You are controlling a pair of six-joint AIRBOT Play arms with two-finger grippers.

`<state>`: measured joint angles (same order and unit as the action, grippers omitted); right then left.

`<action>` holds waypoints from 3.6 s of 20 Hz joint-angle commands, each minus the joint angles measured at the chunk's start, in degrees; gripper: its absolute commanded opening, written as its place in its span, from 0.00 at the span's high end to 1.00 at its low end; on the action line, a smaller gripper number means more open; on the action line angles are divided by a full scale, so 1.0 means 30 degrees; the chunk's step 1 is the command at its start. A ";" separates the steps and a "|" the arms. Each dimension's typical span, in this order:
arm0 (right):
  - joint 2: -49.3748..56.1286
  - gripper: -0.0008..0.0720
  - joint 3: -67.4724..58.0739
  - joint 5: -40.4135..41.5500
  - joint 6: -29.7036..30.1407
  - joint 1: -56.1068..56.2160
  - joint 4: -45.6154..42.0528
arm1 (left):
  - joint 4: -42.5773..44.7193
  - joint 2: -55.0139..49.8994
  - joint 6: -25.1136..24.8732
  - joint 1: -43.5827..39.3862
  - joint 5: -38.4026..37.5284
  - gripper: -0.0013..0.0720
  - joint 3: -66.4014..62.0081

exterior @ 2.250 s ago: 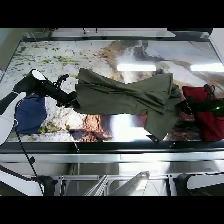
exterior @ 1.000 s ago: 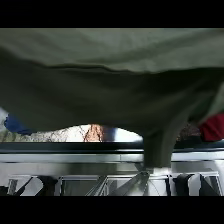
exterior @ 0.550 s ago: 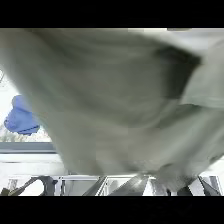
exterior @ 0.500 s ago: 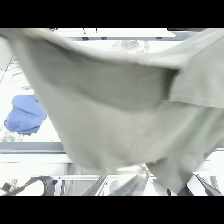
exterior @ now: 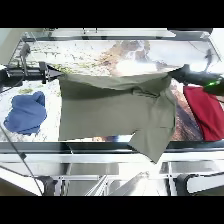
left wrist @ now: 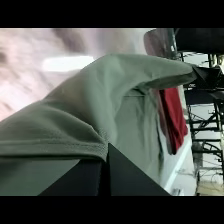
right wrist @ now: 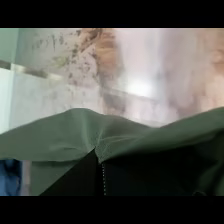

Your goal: Fold the shirts.

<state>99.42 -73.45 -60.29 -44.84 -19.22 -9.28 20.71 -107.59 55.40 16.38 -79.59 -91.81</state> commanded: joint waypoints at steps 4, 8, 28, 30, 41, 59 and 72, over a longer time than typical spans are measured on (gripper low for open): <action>0.4328 0.97 -0.3009 0.0102 0.1158 0.0007 0.2747 | 0.0284 -0.4371 0.0903 -0.0073 0.0124 0.97 -0.4481; 0.4320 0.97 -0.4022 0.0102 0.0051 -0.0918 0.0896 | 0.1894 -0.4947 0.1588 -0.0058 0.0066 0.98 -0.5727; 0.4328 0.97 -0.4087 0.1479 -0.2033 -0.0546 -0.7198 | 0.9755 -0.4925 0.2477 -0.2120 0.2608 0.97 -0.4845; 0.4328 0.97 -0.4087 0.1501 -0.2062 -0.0539 -0.7206 | 0.9697 -0.4925 0.2477 -0.2120 0.2579 0.97 -0.4845; 0.1508 0.69 -0.4095 -0.0787 -0.3708 -0.1683 -0.7752 | 0.9785 -0.3883 0.4736 -0.1056 -0.2047 0.61 -0.9078; -1.3464 0.97 0.9566 -0.4911 -0.4503 -0.3082 -0.9704 | 1.5926 0.8225 0.6710 -0.0903 0.3016 0.61 1.3784; -1.4316 0.97 0.9916 -0.6280 -0.4940 -0.3147 -1.0316 | 1.2050 0.8225 0.3082 -0.1537 0.4000 0.95 1.4732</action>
<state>56.58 -44.14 -77.95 -58.39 -28.60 -39.11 58.57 -83.02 67.05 11.44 -66.39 -47.70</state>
